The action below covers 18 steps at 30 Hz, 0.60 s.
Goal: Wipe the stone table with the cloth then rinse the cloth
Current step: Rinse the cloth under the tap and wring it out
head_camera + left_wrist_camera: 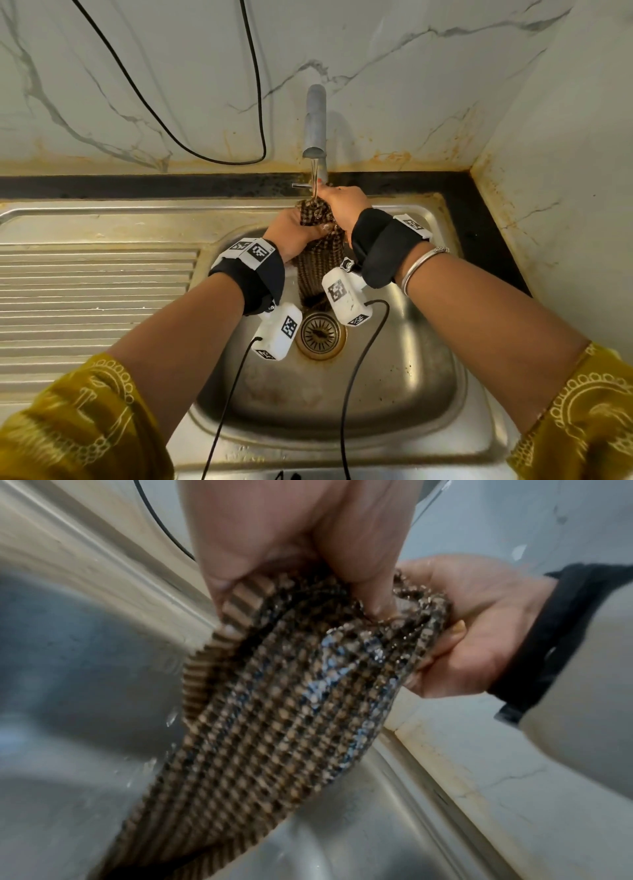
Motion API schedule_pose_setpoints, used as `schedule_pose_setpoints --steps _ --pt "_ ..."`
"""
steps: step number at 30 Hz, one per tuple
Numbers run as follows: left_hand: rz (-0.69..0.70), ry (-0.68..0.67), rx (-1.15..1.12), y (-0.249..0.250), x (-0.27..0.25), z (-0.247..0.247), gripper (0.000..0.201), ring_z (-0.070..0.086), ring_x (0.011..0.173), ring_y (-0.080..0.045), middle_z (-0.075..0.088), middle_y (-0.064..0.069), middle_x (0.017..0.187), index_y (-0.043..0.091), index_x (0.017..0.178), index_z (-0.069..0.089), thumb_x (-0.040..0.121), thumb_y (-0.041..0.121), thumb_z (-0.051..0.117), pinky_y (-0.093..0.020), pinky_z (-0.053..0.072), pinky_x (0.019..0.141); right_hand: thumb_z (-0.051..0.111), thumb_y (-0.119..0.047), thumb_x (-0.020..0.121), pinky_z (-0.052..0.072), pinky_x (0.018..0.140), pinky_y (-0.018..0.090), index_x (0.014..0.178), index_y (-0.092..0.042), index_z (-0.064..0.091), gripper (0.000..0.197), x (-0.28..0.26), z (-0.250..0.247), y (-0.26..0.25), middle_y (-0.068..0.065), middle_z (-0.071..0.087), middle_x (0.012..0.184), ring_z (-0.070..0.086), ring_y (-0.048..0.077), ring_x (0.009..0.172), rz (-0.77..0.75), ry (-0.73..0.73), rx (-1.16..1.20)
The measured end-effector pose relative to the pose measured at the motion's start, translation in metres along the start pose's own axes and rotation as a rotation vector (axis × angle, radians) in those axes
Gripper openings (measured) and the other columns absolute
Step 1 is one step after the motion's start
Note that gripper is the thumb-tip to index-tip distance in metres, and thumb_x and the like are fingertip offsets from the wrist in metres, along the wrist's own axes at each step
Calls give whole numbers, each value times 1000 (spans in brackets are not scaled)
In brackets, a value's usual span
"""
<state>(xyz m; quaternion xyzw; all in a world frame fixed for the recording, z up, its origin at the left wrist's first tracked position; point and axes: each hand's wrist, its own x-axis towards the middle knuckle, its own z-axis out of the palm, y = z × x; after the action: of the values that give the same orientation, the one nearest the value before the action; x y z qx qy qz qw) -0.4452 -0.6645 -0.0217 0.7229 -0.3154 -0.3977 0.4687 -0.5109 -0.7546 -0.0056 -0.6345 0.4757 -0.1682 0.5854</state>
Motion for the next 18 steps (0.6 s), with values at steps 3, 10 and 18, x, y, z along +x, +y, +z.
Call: schedule_pose_setpoints --steps 3,10,18 --pt "-21 57 36 -1 2 -2 14 62 92 -25 66 -13 95 3 91 65 85 -4 55 -35 46 89 54 -32 92 45 74 35 121 -7 56 38 -3 2 -6 13 61 115 55 29 105 72 -91 37" --pt "77 -49 154 0 6 -7 11 62 98 -30 68 -14 94 6 90 64 84 0 59 -41 49 92 54 -2 91 48 54 25 113 -5 57 22 -7 -5 -8 10 59 96 56 22 84 52 -155 161" --pt "262 35 683 6 10 15 44 54 114 -27 59 -12 123 10 126 52 86 26 62 -36 39 98 66 -37 84 46 82 30 99 -8 66 33 -14 -11 -14 1 65 91 60 16 89 -145 -225 -214"
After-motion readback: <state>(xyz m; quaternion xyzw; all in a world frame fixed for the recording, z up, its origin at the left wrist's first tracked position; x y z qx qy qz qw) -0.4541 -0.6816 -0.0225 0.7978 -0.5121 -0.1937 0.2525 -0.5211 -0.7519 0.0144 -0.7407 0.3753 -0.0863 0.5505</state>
